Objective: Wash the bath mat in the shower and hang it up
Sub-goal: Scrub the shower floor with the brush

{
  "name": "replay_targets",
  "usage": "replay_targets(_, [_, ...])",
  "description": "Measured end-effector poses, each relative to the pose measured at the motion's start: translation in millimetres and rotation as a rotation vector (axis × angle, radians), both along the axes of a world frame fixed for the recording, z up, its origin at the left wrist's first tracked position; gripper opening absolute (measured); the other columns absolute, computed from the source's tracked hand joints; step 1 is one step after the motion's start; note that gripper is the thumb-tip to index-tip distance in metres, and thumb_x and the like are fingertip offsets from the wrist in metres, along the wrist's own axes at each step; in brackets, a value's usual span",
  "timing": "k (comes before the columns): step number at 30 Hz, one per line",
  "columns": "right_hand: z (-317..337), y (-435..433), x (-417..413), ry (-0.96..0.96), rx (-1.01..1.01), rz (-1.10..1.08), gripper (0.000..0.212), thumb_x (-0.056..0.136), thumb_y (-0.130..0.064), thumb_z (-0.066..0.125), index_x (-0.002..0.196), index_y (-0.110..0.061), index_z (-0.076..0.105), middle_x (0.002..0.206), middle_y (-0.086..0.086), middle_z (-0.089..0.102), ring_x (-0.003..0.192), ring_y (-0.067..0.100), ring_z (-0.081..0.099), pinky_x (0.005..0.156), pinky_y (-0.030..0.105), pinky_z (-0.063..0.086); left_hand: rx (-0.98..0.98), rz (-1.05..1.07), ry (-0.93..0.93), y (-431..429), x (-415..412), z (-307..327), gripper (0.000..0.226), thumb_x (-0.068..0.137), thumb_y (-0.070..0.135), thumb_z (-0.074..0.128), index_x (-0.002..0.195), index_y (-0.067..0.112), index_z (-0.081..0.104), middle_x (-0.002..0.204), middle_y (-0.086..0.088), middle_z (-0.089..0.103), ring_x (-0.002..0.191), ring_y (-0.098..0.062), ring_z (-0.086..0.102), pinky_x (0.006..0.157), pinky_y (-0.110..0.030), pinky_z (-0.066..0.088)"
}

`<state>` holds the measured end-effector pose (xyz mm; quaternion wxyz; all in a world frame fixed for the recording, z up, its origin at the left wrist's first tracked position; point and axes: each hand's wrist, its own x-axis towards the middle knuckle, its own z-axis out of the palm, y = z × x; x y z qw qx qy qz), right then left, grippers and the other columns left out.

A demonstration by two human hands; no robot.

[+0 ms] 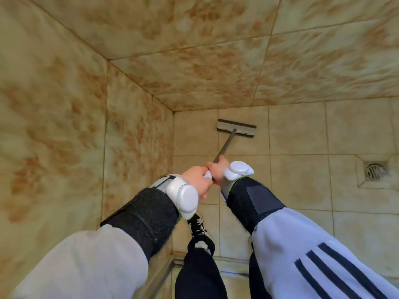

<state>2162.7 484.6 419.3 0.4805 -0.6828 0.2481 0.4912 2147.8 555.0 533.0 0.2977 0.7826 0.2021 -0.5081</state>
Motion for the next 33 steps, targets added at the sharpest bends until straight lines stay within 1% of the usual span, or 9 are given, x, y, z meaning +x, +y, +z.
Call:
replay_targets(3, [6.6,30.8,1.8,-0.063,0.007,0.097,0.02,0.092,-0.013,0.048,0.108,-0.012,0.036,0.081,0.008,0.048,0.078,0.027,0.052,0.069,0.035,0.048,0.013,0.123,-0.028,27.6,-14.4,-5.7,0.015,0.094,0.011,0.037,0.095,0.007,0.052,0.072,-0.011,0.054,0.048,-0.02,0.051,0.046,-0.022,0.039])
replay_targets(5, [2.8,35.2,3.2,0.0,0.102,0.092,0.043,0.096,-0.011,0.047,0.135,-0.019,0.032,0.075,-0.005,0.036,0.067,0.016,0.048,0.057,0.026,0.044,-0.07,0.25,0.037,39.9,-22.2,-8.6,0.022,0.097,0.017,0.041,0.109,0.004,0.054,0.064,-0.01,0.056,0.051,-0.026,0.057,0.049,-0.027,0.049])
replay_targets(8, [-14.9,8.2,-0.6,0.104,0.12,0.096,0.058,0.095,-0.009,0.043,0.148,-0.026,0.025,0.06,-0.001,0.047,0.045,0.012,0.048,0.048,0.021,0.046,-0.163,0.499,0.161,48.3,-28.0,-11.3,0.04,0.099,0.019,0.045,0.138,0.013,0.036,0.069,-0.011,0.054,0.037,-0.014,0.059,0.04,-0.027,0.053])
replay_targets(10, [-41.2,-24.9,-7.6,0.104,0.014,0.225,0.058,0.088,-0.016,0.046,0.143,-0.031,0.037,0.048,0.002,0.051,0.041,0.02,0.046,0.05,0.028,0.046,-0.154,0.497,0.174,49.6,-31.2,-15.1,0.046,0.099,0.017,0.045,0.142,0.009,0.031,0.069,-0.011,0.053,0.033,-0.01,0.057,0.038,-0.026,0.053])
replay_targets(13, [-45.9,-82.3,-14.2,0.072,-0.113,0.387,0.048,0.094,-0.023,0.049,0.141,-0.016,0.043,0.064,-0.002,0.041,0.051,0.014,0.039,0.047,0.027,0.037,-0.127,0.504,0.167,47.7,-32.8,-23.1,0.039,0.1,0.012,0.042,0.137,0.005,0.036,0.068,-0.01,0.051,0.031,-0.009,0.056,0.035,-0.023,0.05])
replay_targets(19, [-20.0,-210.3,-23.0,0.014,-0.215,0.564,0.055,0.099,-0.005,0.045,0.15,-0.015,0.026,0.084,-0.011,0.039,0.062,-0.005,0.026,0.049,-0.009,0.034,-0.129,0.408,0.192,-8.7,-27.5,-40.6,0.036,0.1,0.008,0.037,0.135,0.004,0.038,0.068,-0.01,0.051,0.03,-0.008,0.055,0.033,-0.02,0.047])
replay_targets(22, [5.5,-279.3,-24.9,0.05,-0.312,0.511,0.05,0.099,-0.008,0.045,0.147,-0.017,0.033,0.099,0.0,0.04,0.06,-0.005,0.025,0.049,-0.009,0.033,-0.165,0.325,0.176,-57.5,-14.1,-43.1,0.035,0.1,0.007,0.037,0.134,0.003,0.04,0.069,-0.01,0.053,0.03,-0.008,0.055,0.033,-0.018,0.047])
replay_targets(25, [18.7,-343.7,-43.7,0.105,-0.451,0.415,0.039,0.1,-0.009,0.044,0.137,-0.021,0.048,0.07,-0.013,0.035,0.044,-0.003,0.035,0.042,-0.005,0.033,-0.199,0.273,0.152,-106.7,-1.3,-44.5,0.033,0.099,0.006,0.037,0.132,0.003,0.044,0.07,-0.01,0.054,0.03,-0.007,0.055,0.034,-0.017,0.047])
replay_targets(33, [41.4,-458.6,-77.2,0.023,-0.529,0.296,0.044,0.101,-0.013,0.04,0.144,-0.022,0.04,0.064,-0.019,0.029,0.044,-0.007,0.035,0.043,0.005,0.036,-0.246,0.074,0.092,-235.5,21.7,-42.4,0.03,0.099,0.005,0.036,0.124,0.004,0.052,0.072,-0.007,0.055,0.041,-0.011,0.056,0.04,-0.02,0.049])
